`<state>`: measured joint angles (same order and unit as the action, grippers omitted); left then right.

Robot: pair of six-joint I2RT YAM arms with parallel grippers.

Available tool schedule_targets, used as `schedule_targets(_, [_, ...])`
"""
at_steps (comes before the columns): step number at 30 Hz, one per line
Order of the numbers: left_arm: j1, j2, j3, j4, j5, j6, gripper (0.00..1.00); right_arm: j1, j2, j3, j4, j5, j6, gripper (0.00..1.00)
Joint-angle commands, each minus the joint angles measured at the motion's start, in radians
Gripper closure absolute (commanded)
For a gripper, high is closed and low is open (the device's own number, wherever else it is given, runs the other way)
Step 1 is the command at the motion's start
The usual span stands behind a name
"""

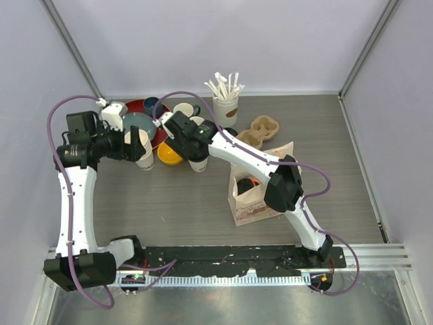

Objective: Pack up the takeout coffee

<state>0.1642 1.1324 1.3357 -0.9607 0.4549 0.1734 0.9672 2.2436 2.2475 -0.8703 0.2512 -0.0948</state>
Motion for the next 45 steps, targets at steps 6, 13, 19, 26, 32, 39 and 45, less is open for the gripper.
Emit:
schedule_targets(6, [0.008,-0.014,-0.004,0.011,0.042,0.028,0.13,0.005,0.028,-0.02,0.047,-0.003,-0.002,0.59])
schedule_targets(13, [0.008,-0.008,-0.004,0.008,0.05,0.031,0.13,0.001,0.027,-0.048,0.053,-0.018,-0.005,0.71])
schedule_targets(19, [0.008,-0.006,0.003,0.0,0.065,0.035,0.13,-0.004,0.001,-0.059,0.045,-0.026,0.004,0.91])
schedule_targets(26, [0.006,-0.003,0.013,-0.004,0.083,0.038,0.13,-0.004,-0.081,-0.048,0.022,-0.073,0.017,0.99])
schedule_targets(32, [0.006,0.003,0.014,-0.015,0.12,0.038,0.14,-0.004,-0.215,-0.032,0.004,-0.185,0.032,0.99])
schedule_targets(39, [0.006,0.021,0.033,-0.042,0.175,0.046,0.16,-0.005,-0.344,-0.012,-0.045,-0.283,0.029,0.99])
schedule_targets(45, [-0.014,0.059,0.105,-0.072,0.231,0.035,0.18,-0.005,-0.44,0.049,-0.133,-0.319,0.032,0.99])
